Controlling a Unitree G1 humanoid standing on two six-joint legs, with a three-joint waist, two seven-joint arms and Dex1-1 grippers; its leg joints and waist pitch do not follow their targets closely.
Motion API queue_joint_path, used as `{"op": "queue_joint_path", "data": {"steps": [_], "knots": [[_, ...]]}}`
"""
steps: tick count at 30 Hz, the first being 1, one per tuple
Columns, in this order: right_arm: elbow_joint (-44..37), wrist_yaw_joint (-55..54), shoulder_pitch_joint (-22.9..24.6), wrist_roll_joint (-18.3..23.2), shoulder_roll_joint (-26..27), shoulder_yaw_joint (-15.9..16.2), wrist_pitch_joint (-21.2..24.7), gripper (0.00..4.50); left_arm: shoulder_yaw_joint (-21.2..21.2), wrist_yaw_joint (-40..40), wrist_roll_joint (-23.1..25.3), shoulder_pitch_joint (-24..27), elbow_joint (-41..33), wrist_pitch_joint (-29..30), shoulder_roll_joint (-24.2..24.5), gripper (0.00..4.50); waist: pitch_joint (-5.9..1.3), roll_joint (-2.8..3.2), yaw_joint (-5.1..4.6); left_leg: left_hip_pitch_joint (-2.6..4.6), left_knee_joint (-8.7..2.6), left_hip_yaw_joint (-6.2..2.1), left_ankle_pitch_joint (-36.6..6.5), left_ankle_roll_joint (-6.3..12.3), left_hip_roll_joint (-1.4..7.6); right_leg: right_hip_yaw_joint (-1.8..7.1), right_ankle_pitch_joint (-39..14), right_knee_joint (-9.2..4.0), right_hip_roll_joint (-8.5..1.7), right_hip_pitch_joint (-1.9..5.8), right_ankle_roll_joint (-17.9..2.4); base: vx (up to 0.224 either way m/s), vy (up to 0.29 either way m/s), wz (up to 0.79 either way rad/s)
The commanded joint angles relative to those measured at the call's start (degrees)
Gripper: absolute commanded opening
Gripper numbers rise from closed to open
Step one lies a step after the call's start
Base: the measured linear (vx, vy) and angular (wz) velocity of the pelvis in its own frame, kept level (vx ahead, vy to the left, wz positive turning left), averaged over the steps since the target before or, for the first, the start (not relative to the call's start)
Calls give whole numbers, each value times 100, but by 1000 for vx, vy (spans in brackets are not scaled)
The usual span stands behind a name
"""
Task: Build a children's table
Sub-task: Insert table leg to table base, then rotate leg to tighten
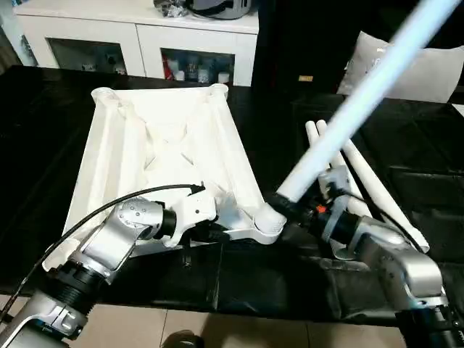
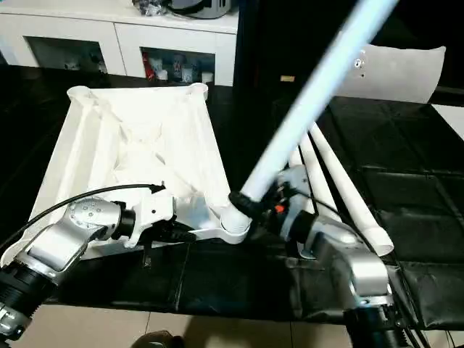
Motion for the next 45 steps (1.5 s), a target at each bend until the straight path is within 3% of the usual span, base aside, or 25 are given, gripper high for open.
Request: {"op": "queue_joint_path", "data": {"steps": [1, 6, 8, 10, 11, 12, 13, 14, 19, 27, 32, 34, 35, 36, 41, 45], "knots": [[366, -243, 252, -680, -217, 285, 48, 187, 125, -99, -61, -70, -119, -48, -30, 0, -302, 82, -38, 246, -503, -345, -2015, -491, 679, 368, -1275, -521, -805, -18, -1055, 0, 0, 0], [464, -158, 155, -1165, -450, 759, -216, 187, 92, -133, -26, -88, -117, -57, -17, 0, -277, 63, -56, 244, -507, -354, -2137, -494, 673, 379, -1500, -552, -812, -29, -1010, 0, 0, 0], [524, -80, 79, -1185, -468, 865, -148, 187, 68, -189, -21, -110, -117, -69, 3, 0, -268, 68, -63, 272, -505, -372, -2329, -516, 678, 402, -1864, -587, -841, -54, -977, 0, 0, 0], [630, 80, -35, -1200, -507, 1022, -15, 186, 38, -278, -7, -179, -60, -119, 27, 0, -244, 60, -76, 270, -522, -388, -2427, -521, 683, 404, -1885, -591, -821, -67, -967, 0, 0, 0], [753, 217, -148, -1233, -533, 1162, 56, 186, 23, -350, 9, -266, 13, -168, 43, 0, -252, 52, -107, 233, -553, -405, -2407, -531, 670, 370, -1783, -553, -794, -23, -967, 0, 0, 0], [757, 223, -152, -1233, -533, 1168, 60, 186, 23, -352, 9, -269, 16, -170, 44, 0, -237, 48, -126, 220, -569, -404, -2406, -522, 667, 362, -1744, -551, -778, -25, -958, 0, 0, 0], [792, 260, -181, -1232, -542, 1210, 63, 186, 21, -369, 15, -295, 35, -180, 49, 0, -239, 61, -125, 266, -560, -386, -2533, -548, 665, 366, -1774, -568, -785, -66, -957, 0, 0, 0], [832, 321, -235, -1197, -548, 1260, 104, 186, 23, -407, 19, -355, 77, -193, 59, 0, -205, 35, -139, 281, -550, -385, -2639, -553, 666, 384, -1868, -588, -816, -87, -976, 0, 0, 0], [1030, 526, -436, -1056, -446, 1290, 243, 186, 97, -553, 12, -606, 362, -303, 105, 0, -189, 0, -140, 282, -540, -400, -2598, -488, 674, 399, -2326, -643, -859, -87, -913, 0, 0, 0], [1225, 594, -596, -1069, -376, 1339, 220, 186, 217, -663, 18, -781, 612, -372, 230, 0, -184, 2, -180, 299, -578, -398, -2741, -579, 687, 396, -2189, -620, -852, -120, -978, 0, 0, 0], [1220, 346, -589, -1141, -274, 1255, 315, 186, 342, -621, -150, -471, 234, -131, 307, 0, -162, 4, -198, 301, -595, -409, -2911, -636, 693, 405, -2295, -631, -854, -139, -991, 0, 0, 0], [1235, -187, -548, -1260, -92, 1104, 394, 186, 741, 38, -369, 34, -399, 575, 200, 0, -145, 17, -239, 269, -609, -427, -2939, -676, 705, 410, -2278, -609, -872, -137, -1058, 0, 0, 0], [1238, -233, -547, -1272, -77, 1092, 398, 186, 773, 103, -379, 76, -453, 637, 188, 0, -150, 5, -265, 256, -618, -434, -2942, -694, 708, 403, -2278, -598, -868, -123, -1072, 0, 0, 0], [1287, -458, -564, -1311, 7, 1021, 410, 186, 877, 388, -426, 282, -748, 927, 104, 0, -145, 4, -291, 279, -602, -428, -3010, -679, 687, 403, -2446, -628, -848, -147, -1026, 0, 0, 0], [1614, -930, -793, -1327, 247, 794, 447, 186, 801, 761, -461, 711, -1567, 1501, -164, 0, -114, -19, -349, 258, -616, -467, -3167, -667, 659, 385, -3093, -696, -849, -161, -765, 0, 0, 0], [2040, -1333, -1145, -1283, 477, 587, 450, 186, 625, 1120, -352, 1099, -2507, 2166, -342, 0, -133, -19, -400, 180, -636, -453, -2880, -609, 649, 380, -2656, -655, -799, -137, -778, 0, 0, 0]]}}
